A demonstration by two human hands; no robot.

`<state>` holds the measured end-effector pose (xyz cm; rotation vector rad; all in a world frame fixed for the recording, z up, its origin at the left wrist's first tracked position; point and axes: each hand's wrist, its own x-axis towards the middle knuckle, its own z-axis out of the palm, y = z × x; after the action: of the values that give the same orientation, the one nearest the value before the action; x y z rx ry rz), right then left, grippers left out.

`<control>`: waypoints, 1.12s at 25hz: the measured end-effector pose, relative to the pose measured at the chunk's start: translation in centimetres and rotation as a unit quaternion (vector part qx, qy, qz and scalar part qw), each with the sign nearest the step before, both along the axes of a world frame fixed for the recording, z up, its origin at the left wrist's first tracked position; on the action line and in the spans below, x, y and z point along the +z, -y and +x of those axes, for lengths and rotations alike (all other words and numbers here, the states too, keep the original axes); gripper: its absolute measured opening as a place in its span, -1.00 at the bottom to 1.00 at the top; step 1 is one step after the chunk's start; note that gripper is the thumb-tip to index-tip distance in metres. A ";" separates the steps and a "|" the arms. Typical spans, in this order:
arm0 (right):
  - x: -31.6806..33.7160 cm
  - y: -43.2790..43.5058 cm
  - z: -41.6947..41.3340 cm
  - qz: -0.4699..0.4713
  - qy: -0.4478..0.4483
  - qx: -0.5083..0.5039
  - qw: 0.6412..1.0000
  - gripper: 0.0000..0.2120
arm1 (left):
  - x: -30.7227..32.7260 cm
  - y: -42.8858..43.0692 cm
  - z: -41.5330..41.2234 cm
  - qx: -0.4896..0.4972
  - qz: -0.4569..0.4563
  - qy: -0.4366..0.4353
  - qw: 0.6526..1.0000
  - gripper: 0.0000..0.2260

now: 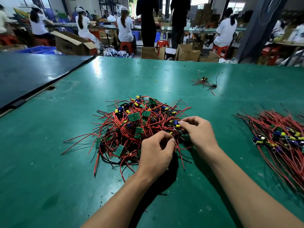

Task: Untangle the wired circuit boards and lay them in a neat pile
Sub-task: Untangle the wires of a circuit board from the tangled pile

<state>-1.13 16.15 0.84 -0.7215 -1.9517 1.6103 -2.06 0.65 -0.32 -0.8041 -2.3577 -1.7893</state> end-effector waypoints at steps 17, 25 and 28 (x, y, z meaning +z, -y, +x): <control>2.4 0.6 2.8 -0.115 -0.032 0.117 0.986 -0.90 | 0.0 -0.2 -0.1 0.007 0.008 -0.006 1.000 -0.94; 1.3 -0.8 6.2 -0.458 -0.138 0.233 0.847 -0.75 | 0.5 -0.1 0.6 0.012 0.082 0.011 0.996 -0.82; 0.4 0.4 6.4 -0.411 -0.060 0.307 0.856 -0.59 | 0.8 -0.2 1.9 -0.006 0.113 0.031 0.993 -0.81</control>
<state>5.32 15.74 1.23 -0.2404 -1.4026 2.8706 -0.19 0.81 0.43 -0.7443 -2.1360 -2.0657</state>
